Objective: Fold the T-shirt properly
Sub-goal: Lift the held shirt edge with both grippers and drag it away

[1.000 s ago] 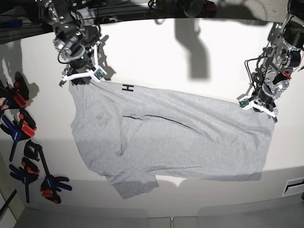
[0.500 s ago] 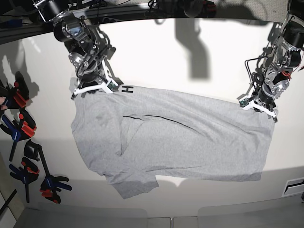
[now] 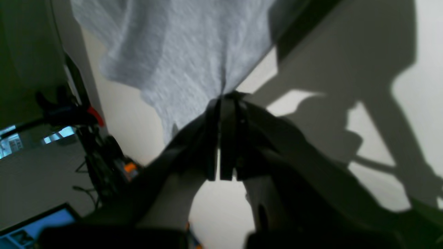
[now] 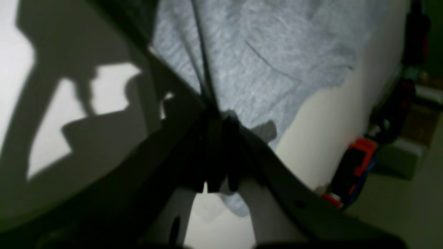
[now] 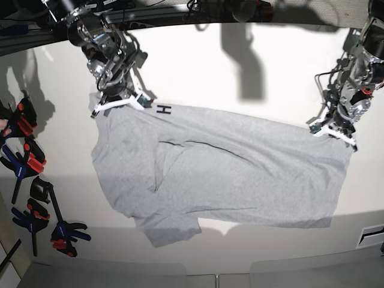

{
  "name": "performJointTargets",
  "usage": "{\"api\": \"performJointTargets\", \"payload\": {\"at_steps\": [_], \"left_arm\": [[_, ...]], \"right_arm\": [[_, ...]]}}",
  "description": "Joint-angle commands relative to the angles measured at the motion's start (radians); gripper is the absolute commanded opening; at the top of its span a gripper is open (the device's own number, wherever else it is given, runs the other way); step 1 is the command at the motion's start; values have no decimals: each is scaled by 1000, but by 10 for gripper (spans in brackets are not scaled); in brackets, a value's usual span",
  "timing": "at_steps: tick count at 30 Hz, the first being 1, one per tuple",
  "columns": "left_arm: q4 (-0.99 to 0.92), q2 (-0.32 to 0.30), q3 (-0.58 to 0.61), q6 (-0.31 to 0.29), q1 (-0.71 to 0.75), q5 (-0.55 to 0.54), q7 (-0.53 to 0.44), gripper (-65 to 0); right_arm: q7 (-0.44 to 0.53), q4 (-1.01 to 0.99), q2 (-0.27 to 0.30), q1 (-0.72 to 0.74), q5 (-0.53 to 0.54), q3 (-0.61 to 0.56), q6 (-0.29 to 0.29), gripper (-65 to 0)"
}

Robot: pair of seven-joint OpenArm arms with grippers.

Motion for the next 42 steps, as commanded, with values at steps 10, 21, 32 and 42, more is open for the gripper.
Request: {"api": "performJointTargets", "payload": {"at_steps": [10, 21, 32, 42], "left_arm": [[297, -184, -5, 114, 175, -114, 137, -650], [323, -187, -5, 167, 153, -73, -15, -457], [127, -153, -5, 113, 145, 166, -203, -465], [-11, -83, -5, 113, 142, 194, -351, -465]], "right_arm": [[-70, 142, 132, -72, -7, 11, -13, -650], [-70, 142, 140, -73, -7, 11, -50, -650], [-69, 143, 140, -73, -7, 11, -53, -650], [-70, 143, 140, -73, -7, 11, -53, -650]]}}
